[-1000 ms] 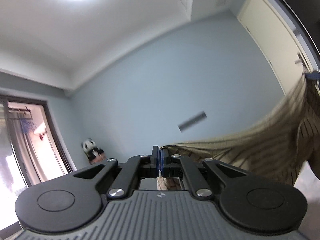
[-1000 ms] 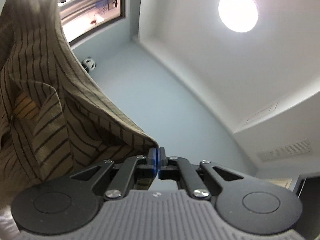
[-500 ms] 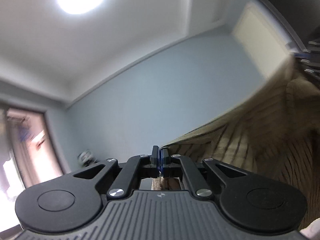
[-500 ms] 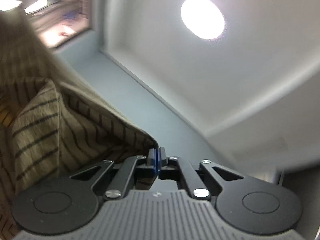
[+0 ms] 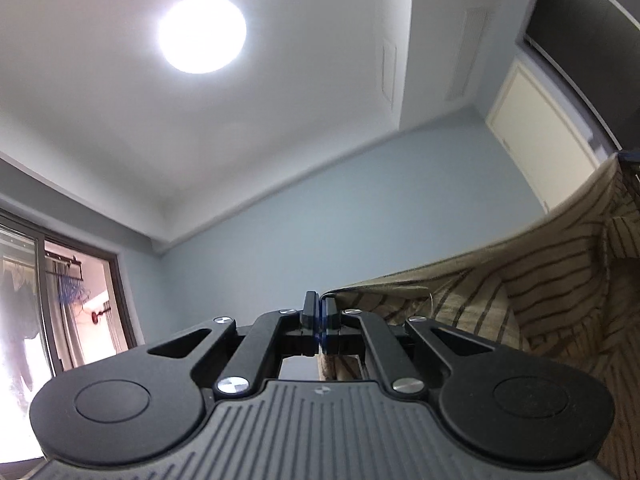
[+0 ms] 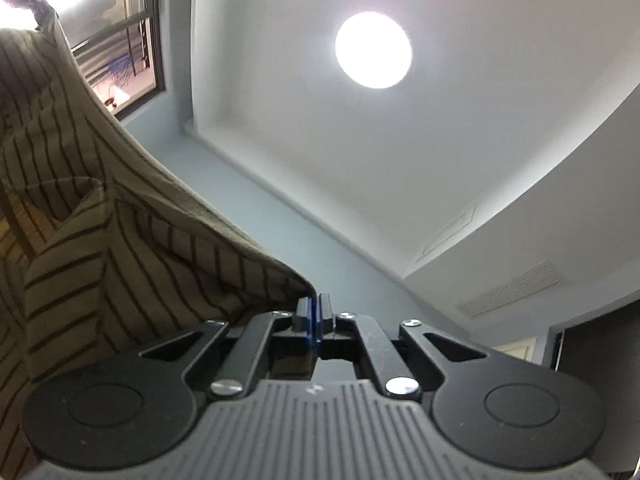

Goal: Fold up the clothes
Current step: 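Lift the shirt high with both grippers to hang it open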

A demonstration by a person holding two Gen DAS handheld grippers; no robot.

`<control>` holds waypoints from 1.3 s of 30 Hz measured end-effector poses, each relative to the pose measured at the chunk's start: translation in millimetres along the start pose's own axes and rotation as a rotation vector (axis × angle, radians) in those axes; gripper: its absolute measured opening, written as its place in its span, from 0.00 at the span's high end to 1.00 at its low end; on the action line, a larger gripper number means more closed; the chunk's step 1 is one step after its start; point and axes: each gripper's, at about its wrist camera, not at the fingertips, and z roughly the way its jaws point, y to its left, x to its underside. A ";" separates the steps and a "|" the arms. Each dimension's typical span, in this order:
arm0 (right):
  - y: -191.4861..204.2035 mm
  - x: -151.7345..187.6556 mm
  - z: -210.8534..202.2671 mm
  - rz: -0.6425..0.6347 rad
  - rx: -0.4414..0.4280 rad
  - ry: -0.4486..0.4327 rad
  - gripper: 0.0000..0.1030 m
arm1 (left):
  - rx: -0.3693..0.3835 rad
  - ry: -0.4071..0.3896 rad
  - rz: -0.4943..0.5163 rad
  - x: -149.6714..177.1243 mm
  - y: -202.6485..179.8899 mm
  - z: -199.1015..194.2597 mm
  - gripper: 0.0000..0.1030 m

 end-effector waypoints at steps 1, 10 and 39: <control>-5.0 -5.9 -10.1 -0.016 0.012 -0.020 0.98 | -0.002 -0.021 -0.008 -4.6 0.7 -5.0 1.00; -67.4 -60.8 -82.0 -0.076 0.116 -0.150 0.98 | -0.039 -0.156 -0.011 -44.1 23.0 -54.0 1.00; 50.2 127.1 29.1 -0.152 -0.170 0.241 0.98 | 0.157 0.330 0.055 135.5 -42.5 178.1 1.00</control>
